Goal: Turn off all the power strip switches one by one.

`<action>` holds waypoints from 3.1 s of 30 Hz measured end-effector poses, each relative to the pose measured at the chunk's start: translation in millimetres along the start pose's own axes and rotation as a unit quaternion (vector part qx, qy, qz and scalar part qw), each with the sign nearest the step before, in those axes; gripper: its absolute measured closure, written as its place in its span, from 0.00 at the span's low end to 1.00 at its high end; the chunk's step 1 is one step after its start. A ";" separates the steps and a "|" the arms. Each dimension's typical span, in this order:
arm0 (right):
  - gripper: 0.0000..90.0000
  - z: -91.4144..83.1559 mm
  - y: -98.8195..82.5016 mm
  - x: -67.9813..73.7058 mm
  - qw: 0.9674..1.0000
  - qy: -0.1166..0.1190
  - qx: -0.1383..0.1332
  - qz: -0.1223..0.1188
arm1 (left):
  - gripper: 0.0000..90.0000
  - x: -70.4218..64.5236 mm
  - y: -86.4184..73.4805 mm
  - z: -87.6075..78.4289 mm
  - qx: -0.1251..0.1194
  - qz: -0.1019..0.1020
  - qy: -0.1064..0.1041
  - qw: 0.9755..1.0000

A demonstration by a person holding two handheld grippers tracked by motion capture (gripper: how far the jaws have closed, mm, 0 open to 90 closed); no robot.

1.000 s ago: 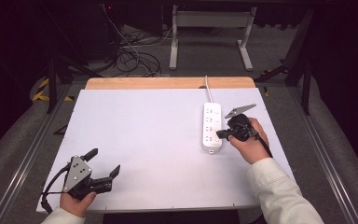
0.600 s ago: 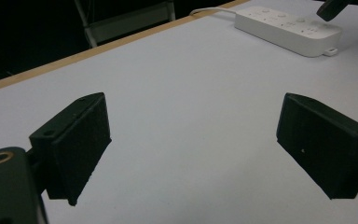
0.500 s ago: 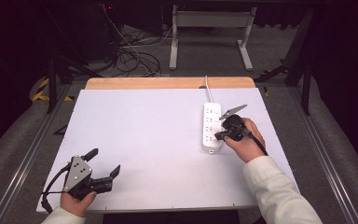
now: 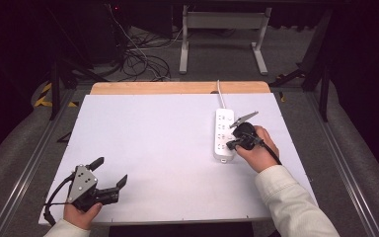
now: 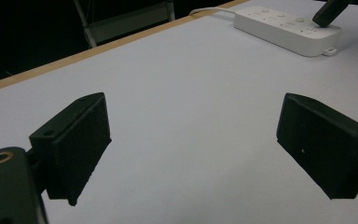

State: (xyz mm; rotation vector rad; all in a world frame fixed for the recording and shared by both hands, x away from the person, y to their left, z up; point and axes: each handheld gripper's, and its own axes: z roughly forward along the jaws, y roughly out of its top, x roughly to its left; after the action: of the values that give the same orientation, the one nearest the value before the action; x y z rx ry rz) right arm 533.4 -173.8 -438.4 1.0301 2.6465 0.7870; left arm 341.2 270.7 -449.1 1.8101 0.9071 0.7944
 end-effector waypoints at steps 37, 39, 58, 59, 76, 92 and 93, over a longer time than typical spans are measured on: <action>1.00 -4.0 2.1 2.3 1.000 0.005 -0.007 0.010 | 0.11 -1.8 0.1 0.5 -0.001 -0.004 -0.002 1.000; 1.00 -18.3 3.9 5.7 0.999 0.000 -0.050 0.004 | 0.11 -1.4 -0.1 0.7 -0.001 -0.004 -0.001 1.000; 1.00 -27.8 14.7 -6.2 0.997 -0.012 -0.078 0.011 | 0.11 -1.2 0.0 0.7 0.000 -0.004 -0.001 1.000; 1.00 -25.5 15.0 -8.0 0.997 -0.011 -0.077 0.014 | 0.11 -1.1 0.1 0.6 0.000 -0.001 0.001 1.000; 1.00 2.8 16.8 -25.2 0.998 -0.026 -0.043 0.027 | 0.11 -0.6 -0.3 1.3 0.000 -0.004 0.000 1.000; 1.00 11.1 16.4 -27.7 0.999 -0.027 -0.031 0.029 | 0.11 -0.5 -0.2 0.9 0.001 -0.002 0.000 1.000; 1.00 11.4 16.3 -27.6 0.999 -0.027 -0.030 0.029 | 0.11 -0.4 -0.2 0.8 0.001 -0.002 0.000 1.000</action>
State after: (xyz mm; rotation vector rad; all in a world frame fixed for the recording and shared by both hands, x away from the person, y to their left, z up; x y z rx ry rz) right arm 567.2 -177.7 -439.4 1.1020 2.5423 0.8327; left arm 341.6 270.1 -449.6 1.8096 0.9107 0.7918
